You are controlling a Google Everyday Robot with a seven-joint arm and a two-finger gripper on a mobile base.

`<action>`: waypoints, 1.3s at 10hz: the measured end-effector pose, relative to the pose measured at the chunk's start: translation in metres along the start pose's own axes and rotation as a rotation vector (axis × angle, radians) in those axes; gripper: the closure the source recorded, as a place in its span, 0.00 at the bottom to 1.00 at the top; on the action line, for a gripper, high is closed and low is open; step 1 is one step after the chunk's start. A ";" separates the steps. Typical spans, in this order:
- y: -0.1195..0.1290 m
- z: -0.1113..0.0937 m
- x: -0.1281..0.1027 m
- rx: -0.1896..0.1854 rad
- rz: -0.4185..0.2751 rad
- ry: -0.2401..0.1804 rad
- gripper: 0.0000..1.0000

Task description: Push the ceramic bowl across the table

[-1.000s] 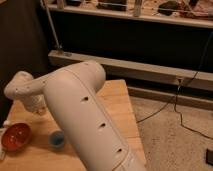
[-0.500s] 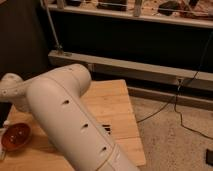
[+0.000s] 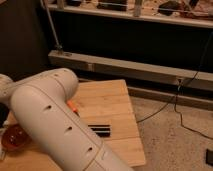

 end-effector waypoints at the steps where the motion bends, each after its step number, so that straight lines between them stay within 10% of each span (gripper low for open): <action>1: 0.006 0.003 0.000 -0.013 0.001 0.012 1.00; 13: 0.045 0.012 0.040 -0.122 -0.070 0.124 1.00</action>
